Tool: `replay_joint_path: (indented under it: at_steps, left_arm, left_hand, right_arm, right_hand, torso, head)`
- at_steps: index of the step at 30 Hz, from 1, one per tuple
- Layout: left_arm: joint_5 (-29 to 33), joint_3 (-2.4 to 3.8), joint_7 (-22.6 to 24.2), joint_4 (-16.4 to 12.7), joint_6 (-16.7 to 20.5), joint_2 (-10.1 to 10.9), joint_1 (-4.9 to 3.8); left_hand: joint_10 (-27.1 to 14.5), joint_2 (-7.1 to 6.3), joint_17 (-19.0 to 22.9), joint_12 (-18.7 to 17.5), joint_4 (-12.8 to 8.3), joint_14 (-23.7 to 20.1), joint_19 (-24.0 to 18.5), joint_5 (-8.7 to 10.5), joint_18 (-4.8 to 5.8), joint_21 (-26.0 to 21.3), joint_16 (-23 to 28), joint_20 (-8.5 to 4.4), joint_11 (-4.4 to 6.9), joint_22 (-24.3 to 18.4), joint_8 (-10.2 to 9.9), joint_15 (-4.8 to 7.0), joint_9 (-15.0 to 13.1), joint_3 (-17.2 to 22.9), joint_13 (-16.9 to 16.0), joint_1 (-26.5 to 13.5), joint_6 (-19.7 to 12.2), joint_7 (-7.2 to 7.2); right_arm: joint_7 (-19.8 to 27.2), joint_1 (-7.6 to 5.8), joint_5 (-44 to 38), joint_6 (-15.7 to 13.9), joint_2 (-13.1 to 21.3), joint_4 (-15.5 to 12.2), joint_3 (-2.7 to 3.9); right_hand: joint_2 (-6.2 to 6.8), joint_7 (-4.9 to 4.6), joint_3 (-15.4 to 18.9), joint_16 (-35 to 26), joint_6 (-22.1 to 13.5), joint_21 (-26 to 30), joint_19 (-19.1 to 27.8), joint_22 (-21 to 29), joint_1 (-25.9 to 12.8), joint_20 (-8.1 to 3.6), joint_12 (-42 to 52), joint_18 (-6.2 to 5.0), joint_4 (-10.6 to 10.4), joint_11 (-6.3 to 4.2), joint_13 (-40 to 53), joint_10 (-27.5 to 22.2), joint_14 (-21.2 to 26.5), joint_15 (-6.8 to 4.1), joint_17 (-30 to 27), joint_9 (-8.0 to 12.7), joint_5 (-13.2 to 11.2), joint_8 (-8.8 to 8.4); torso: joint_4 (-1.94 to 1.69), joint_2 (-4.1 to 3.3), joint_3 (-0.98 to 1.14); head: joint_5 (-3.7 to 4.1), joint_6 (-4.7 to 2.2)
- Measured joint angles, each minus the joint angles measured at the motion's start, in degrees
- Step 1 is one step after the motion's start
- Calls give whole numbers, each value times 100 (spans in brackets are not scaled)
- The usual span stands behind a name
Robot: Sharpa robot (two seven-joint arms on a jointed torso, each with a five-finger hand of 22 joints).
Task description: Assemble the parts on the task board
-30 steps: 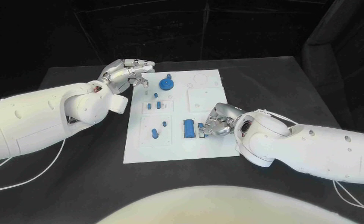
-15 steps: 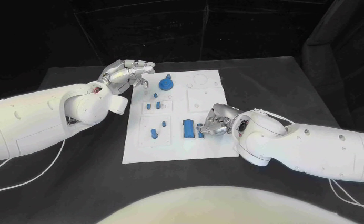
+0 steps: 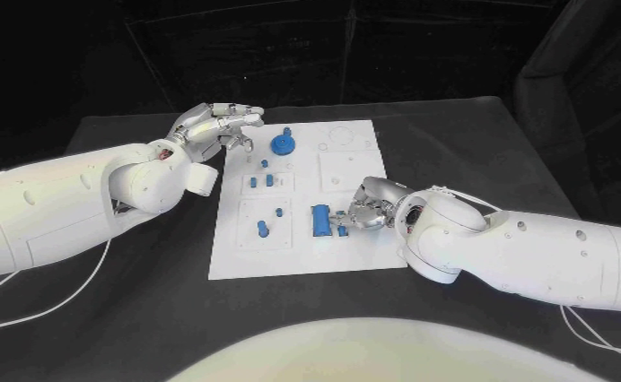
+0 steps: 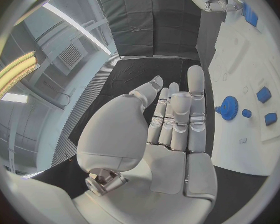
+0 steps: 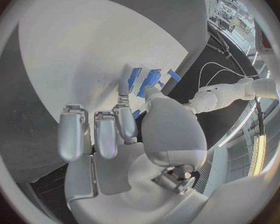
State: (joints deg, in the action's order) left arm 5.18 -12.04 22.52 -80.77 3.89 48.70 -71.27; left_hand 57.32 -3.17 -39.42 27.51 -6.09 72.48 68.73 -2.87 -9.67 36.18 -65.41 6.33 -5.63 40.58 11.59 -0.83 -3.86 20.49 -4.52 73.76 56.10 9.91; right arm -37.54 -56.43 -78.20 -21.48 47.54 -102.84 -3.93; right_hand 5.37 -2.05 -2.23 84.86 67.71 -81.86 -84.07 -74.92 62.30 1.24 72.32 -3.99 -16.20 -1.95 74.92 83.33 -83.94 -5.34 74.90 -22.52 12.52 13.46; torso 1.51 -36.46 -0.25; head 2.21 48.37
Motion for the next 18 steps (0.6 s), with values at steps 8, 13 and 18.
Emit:
replay_joint_path:
  at_steps: [8, 13, 18]
  left_arm:
    - [0, 0, -1, 17, -3, -1, 0]
    - [-1, 0, 0, 73, 0, -2, 0]
    - [0, -5, 33, 203, 50, -63, 21]
  left_hand:
    - [0, 0, 6, 0, 0, 0, 0, 0, 0, 0, 0, 0, 0, 0, 0, 0, 0, 0, 0, 0, 0, 0]
    - [0, 0, 36, 0, 0, -23, 0, 0, 0, -19, 0, 0, 0, -6, 0, -19, 0, 0, 0, 0, 0, 0]
    - [0, 1, 955, 22, 7, -867, -335, 0, 0, -326, 794, 65, 0, -160, 0, -53, 0, -102, 4, -1, 0, 0]
  right_arm:
    - [285, 0, 171, -129, 287, -93, 1]
    - [967, -138, 1002, -197, 509, 56, -6]
    - [2166, -383, 2292, -225, 467, 730, 6]
  right_hand:
    - [-43, -224, 253, -120, -635, 99, 25, 108, 338, 25, -739, -1, 99, 168, -428, -313, -9, 79, 4, 109, 74, -373]
    - [-115, -398, 385, -427, -916, 442, 242, 620, 754, 151, -1747, 0, 237, 298, -1191, -816, -8, 180, 3, 246, 180, -567]
    - [-331, -479, 244, -1546, -1036, 1373, 814, 1933, 1411, 196, -3397, -313, 561, 354, -2439, -1488, 128, 244, -1313, 396, 180, -669]
  torso:
    - [0, 7, 6]
    - [7, 31, -1]
    - [35, 103, -13]
  head:
    - [-11, -42]
    - [15, -119]
    - [21, -256]
